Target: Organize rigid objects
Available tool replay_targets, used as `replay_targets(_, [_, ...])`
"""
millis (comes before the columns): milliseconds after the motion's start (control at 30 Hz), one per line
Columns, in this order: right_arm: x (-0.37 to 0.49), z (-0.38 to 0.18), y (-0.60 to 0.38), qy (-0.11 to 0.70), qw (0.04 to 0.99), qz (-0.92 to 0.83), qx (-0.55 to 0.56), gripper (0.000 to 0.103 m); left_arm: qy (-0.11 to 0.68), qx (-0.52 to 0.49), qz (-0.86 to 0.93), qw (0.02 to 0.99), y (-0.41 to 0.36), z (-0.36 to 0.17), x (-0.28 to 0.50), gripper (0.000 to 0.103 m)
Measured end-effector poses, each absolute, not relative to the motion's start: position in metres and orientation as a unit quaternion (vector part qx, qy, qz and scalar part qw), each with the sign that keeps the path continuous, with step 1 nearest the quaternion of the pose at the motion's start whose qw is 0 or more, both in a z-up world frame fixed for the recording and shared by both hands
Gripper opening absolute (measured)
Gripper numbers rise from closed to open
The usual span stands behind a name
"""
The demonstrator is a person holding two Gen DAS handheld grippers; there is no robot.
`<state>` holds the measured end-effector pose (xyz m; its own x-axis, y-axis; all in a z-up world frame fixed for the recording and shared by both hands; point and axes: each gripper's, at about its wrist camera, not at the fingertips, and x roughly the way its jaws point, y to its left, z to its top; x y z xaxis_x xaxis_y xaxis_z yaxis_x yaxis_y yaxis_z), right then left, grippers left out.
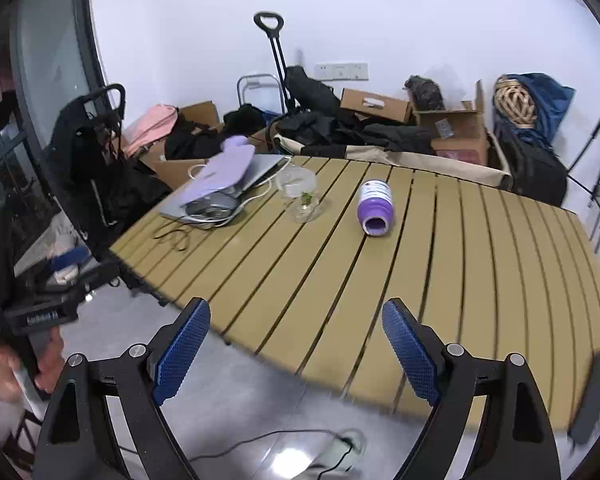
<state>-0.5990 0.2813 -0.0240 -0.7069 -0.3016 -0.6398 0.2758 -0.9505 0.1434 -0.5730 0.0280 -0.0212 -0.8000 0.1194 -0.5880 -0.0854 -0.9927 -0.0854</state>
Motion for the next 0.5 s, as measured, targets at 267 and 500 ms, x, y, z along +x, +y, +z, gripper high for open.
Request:
replay_targets(267, [-0.430, 0.036, 0.271, -0.039, 0.187, -0.931, 0.310, 0.092, -0.012, -0.287, 0.954, 0.086, 0.029, 0.046, -0.393, 0.103])
replay_targets(500, [-0.283, 0.034, 0.262, -0.050, 0.218, -0.927, 0.301, 0.092, -0.019, -0.241, 0.968, 0.072, 0.016, 0.052, -0.254, 0.103])
